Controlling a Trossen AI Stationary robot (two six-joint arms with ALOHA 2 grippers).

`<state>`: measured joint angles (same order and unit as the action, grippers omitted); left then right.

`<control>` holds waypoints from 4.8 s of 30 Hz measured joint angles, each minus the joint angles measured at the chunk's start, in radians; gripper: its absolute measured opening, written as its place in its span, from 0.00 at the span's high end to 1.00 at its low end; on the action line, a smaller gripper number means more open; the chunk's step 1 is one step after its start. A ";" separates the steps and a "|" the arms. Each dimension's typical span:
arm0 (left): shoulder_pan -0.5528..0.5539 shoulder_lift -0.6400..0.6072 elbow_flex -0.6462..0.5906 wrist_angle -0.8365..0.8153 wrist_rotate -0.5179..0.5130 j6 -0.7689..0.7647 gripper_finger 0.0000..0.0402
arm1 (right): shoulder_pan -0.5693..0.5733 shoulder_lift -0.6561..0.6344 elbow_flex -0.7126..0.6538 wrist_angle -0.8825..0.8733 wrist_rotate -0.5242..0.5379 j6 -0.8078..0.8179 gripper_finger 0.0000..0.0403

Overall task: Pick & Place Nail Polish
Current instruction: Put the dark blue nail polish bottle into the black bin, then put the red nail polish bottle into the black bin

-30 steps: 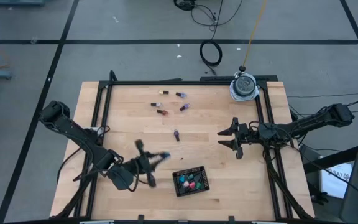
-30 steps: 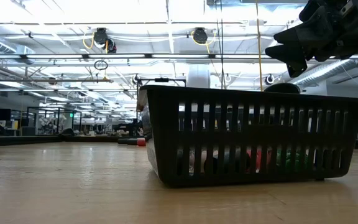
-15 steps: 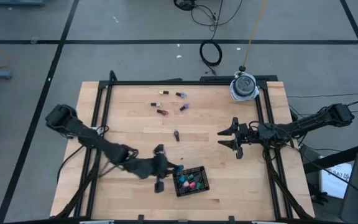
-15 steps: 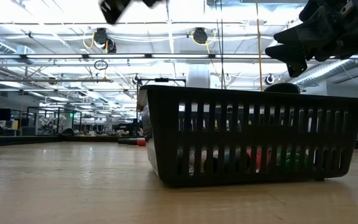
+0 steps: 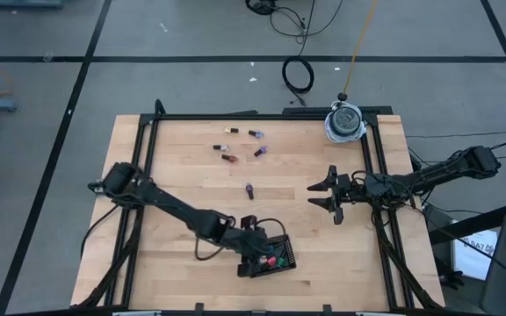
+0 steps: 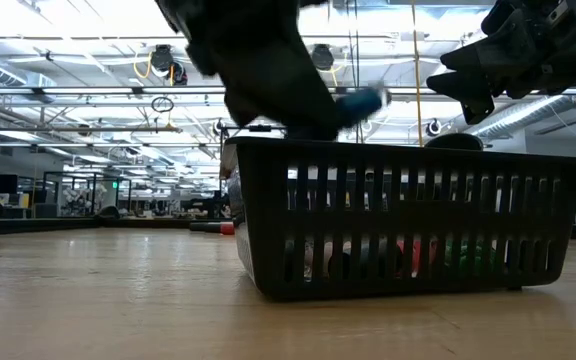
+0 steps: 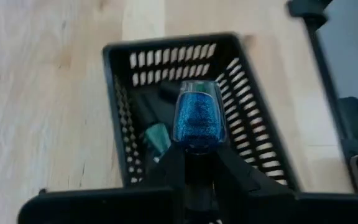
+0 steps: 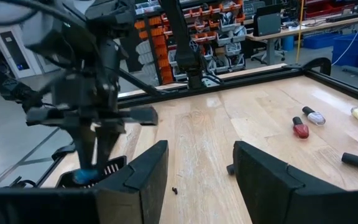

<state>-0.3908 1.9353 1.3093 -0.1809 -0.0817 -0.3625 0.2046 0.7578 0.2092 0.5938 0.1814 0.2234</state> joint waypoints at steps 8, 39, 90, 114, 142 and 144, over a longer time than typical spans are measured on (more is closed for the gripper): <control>0.032 0.023 0.004 -0.008 0.056 -0.052 0.81 | 0.000 0.000 0.000 0.003 0.000 0.000 0.58; 0.128 -0.341 0.004 -0.519 -0.601 0.099 0.39 | 0.000 0.000 0.000 0.000 0.000 0.000 0.58; 0.868 -0.080 -0.278 -0.237 0.064 0.787 0.39 | 0.000 0.000 0.000 0.000 0.000 0.000 0.58; 0.852 -0.076 -0.281 -0.239 0.140 0.555 0.88 | 0.000 0.000 0.000 0.000 0.000 0.000 0.58; 0.255 -0.591 -0.336 0.136 0.091 0.454 0.91 | 0.000 0.000 0.000 0.005 0.000 0.000 0.58; 0.190 -0.608 -0.357 0.214 0.093 0.455 0.91 | 0.000 0.000 0.000 0.004 0.000 0.000 0.58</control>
<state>-0.2008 1.3273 0.9525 0.0335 0.0112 0.0929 0.2047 0.7578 0.2096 0.5975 0.1814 0.2237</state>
